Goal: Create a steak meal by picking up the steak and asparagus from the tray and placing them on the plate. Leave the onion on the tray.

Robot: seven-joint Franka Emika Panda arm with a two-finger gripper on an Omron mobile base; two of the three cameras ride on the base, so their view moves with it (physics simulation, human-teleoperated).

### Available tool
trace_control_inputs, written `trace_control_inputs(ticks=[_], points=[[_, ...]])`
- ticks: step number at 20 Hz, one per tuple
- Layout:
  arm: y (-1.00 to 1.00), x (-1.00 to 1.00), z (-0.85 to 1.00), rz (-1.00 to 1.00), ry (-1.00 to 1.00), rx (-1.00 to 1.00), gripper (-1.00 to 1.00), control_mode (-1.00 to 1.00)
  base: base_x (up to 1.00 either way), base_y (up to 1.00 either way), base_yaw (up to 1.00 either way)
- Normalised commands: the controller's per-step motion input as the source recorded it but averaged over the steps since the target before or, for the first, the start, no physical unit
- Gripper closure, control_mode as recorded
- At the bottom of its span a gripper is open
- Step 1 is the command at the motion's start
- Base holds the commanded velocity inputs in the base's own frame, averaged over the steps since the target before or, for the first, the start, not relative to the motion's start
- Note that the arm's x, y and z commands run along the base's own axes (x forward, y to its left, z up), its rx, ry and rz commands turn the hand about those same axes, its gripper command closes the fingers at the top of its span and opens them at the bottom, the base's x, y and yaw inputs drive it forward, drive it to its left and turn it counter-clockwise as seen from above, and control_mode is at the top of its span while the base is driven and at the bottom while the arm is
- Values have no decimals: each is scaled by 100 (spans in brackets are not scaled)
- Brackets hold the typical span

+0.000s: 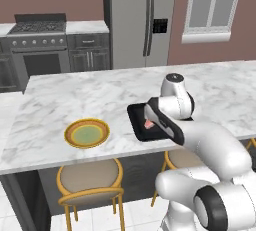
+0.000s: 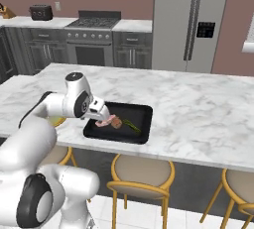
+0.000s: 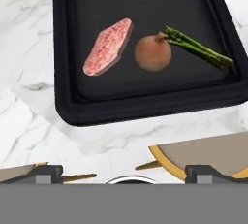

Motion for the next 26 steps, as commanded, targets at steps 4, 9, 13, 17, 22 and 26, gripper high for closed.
trace_control_inputs(ticks=[4, 9, 13, 17, 22, 26], points=[[9, 36, -5, -5, 0, 2, -100, -100, 0, 0, 0], [0, 36, -17, -5, 1, 5, -100, -100, 0, 0, 0], [1, 39, -37, -5, 5, 5, -100, -100, 0, 0, 0], [6, 32, -42, -5, 3, 2, -100, -100, 0, 0, 0], [3, 31, -30, -6, 1, 0, -100, -100, 0, 0, 0], [0, 32, -27, -5, 0, 0, -100, -100, 0, 0, 0]])
